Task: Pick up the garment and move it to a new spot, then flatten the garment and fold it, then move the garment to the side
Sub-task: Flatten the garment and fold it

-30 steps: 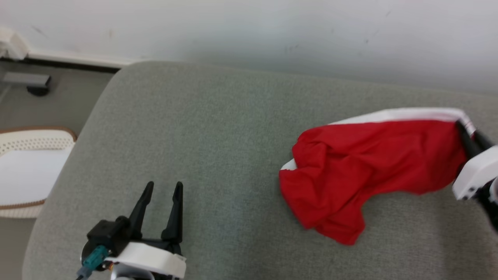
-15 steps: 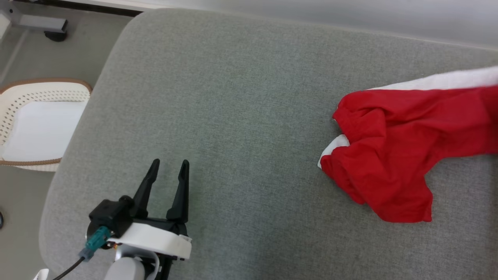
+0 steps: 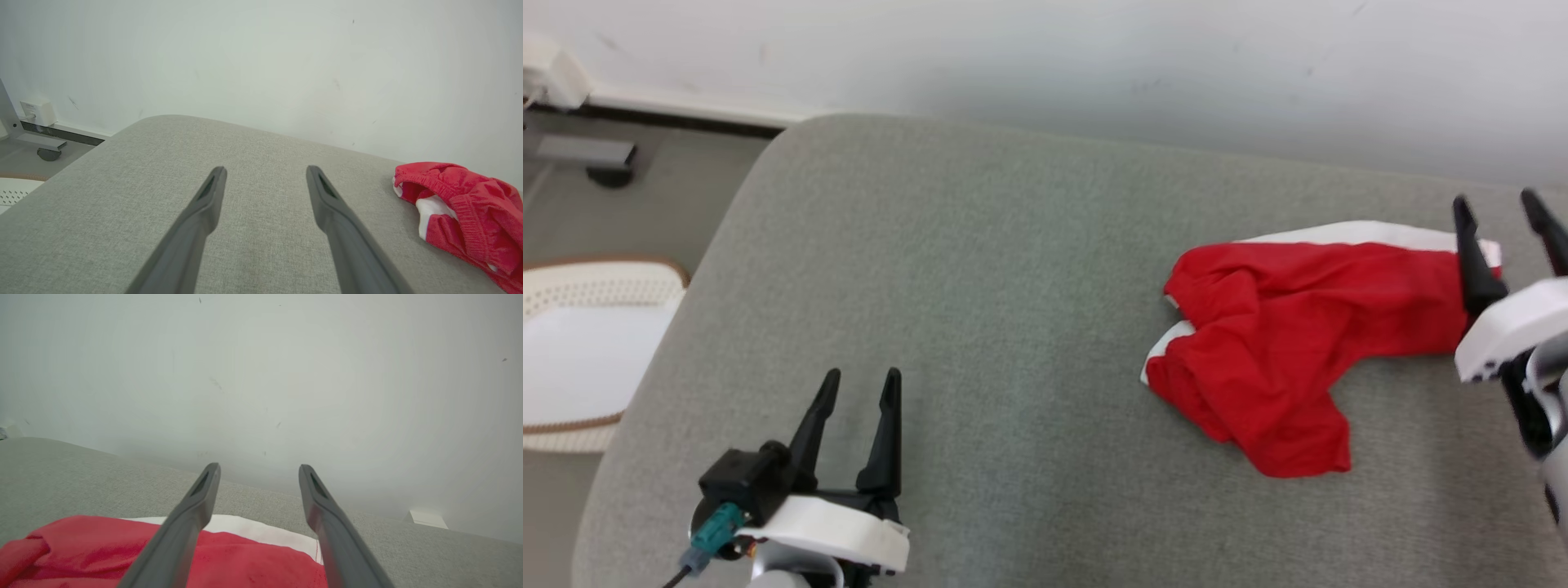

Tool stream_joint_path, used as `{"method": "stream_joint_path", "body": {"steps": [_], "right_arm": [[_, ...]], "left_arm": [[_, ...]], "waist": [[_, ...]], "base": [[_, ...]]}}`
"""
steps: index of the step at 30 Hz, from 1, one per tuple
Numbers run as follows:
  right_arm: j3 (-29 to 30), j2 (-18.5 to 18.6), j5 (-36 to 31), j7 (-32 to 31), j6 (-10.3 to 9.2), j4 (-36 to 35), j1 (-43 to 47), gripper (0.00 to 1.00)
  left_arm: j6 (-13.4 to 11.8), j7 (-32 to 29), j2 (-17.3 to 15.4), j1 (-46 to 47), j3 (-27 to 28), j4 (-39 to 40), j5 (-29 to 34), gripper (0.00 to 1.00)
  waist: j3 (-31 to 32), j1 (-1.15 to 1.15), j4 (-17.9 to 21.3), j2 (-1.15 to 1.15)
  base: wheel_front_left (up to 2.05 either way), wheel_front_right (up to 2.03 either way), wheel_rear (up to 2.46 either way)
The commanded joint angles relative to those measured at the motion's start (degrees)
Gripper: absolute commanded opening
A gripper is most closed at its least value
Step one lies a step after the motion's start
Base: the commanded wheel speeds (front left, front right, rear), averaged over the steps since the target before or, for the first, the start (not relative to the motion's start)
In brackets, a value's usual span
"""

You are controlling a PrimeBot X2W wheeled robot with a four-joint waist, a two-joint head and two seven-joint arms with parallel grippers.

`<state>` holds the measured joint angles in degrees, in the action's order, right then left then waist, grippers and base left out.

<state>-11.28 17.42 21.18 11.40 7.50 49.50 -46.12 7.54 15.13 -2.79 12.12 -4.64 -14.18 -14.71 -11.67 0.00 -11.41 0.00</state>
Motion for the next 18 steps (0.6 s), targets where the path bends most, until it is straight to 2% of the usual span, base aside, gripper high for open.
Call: {"method": "stream_joint_path", "body": {"steps": [1,5,10,14,18], "right_arm": [[-0.9,-0.1,0.8,0.6,-0.05,-1.2,2.7,1.00],[-2.6,-0.9,3.6,2.3,-0.05,-6.4,9.4,1.00],[-1.8,-2.7,6.6,3.7,-0.05,-15.7,19.6,1.00],[-3.3,-3.9,5.4,3.8,-0.05,-22.3,26.6,1.00],[-6.8,-4.5,3.5,3.2,-0.05,-22.8,30.4,1.00]], "left_arm": [[-0.1,0.0,-0.2,-1.2,0.1,-0.2,0.7,1.00],[-0.1,0.0,-0.2,-2.5,0.4,-0.5,0.8,1.00],[-0.1,0.0,-0.2,-3.9,1.0,-0.4,0.2,1.00],[-0.1,0.0,-0.2,-4.5,1.3,-0.2,0.1,1.00],[-0.1,0.0,-0.2,-4.7,1.1,-0.5,0.4,1.00]], "waist": [[3.7,0.00,2.8,0.00],[6.5,0.00,3.9,0.00],[8.2,0.00,4.4,0.00],[8.5,0.00,4.6,0.00],[8.9,0.00,4.6,0.00]], "base": [[0.00,0.00,0.00],[0.00,0.00,0.00],[0.00,0.00,0.00],[0.00,0.00,0.00],[0.00,0.00,0.00]]}}
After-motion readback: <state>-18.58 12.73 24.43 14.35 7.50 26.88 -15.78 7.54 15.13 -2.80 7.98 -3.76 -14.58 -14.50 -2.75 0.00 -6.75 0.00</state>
